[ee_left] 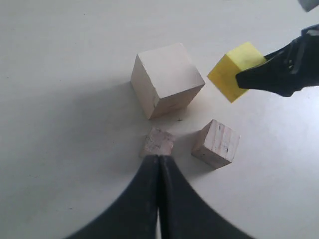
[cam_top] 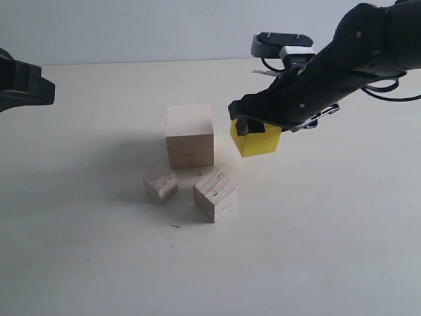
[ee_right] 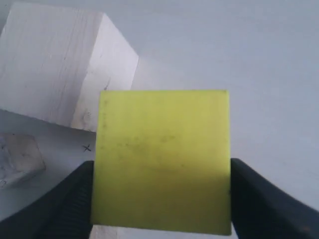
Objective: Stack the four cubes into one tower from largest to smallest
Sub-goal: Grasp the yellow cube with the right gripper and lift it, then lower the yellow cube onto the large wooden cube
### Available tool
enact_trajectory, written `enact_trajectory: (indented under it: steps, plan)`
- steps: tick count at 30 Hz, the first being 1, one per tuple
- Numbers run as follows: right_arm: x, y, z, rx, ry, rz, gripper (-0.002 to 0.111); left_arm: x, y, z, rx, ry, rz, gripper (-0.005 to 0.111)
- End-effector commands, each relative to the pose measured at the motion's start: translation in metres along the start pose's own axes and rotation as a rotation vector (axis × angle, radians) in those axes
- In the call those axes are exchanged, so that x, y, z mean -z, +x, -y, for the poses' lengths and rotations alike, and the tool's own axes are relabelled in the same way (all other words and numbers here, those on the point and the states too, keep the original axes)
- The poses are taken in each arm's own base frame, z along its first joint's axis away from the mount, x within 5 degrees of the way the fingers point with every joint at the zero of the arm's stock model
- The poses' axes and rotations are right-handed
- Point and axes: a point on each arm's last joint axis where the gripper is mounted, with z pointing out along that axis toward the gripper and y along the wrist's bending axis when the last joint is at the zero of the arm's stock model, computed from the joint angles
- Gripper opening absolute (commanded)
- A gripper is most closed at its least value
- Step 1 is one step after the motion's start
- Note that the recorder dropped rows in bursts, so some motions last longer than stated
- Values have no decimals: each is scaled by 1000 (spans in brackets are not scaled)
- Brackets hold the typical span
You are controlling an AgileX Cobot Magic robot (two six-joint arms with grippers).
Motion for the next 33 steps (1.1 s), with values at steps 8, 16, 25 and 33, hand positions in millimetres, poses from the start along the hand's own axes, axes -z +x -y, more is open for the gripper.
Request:
enact_trajectory:
  steps: [8, 16, 25, 33]
  plan:
    - [70, -24, -35, 60, -23, -48, 0, 2, 1, 2, -13, 4, 5, 0]
    - [83, -52, -97, 17, -38, 64, 0, 14, 1, 3, -42, -4, 43, 0]
    - [53, -75, -113, -62, 63, 4, 0, 28, 2, 5, -60, -5, 90, 0]
    - [21, -73, -111, -130, 82, -37, 0, 35, 2, 6, -79, -5, 112, 0]
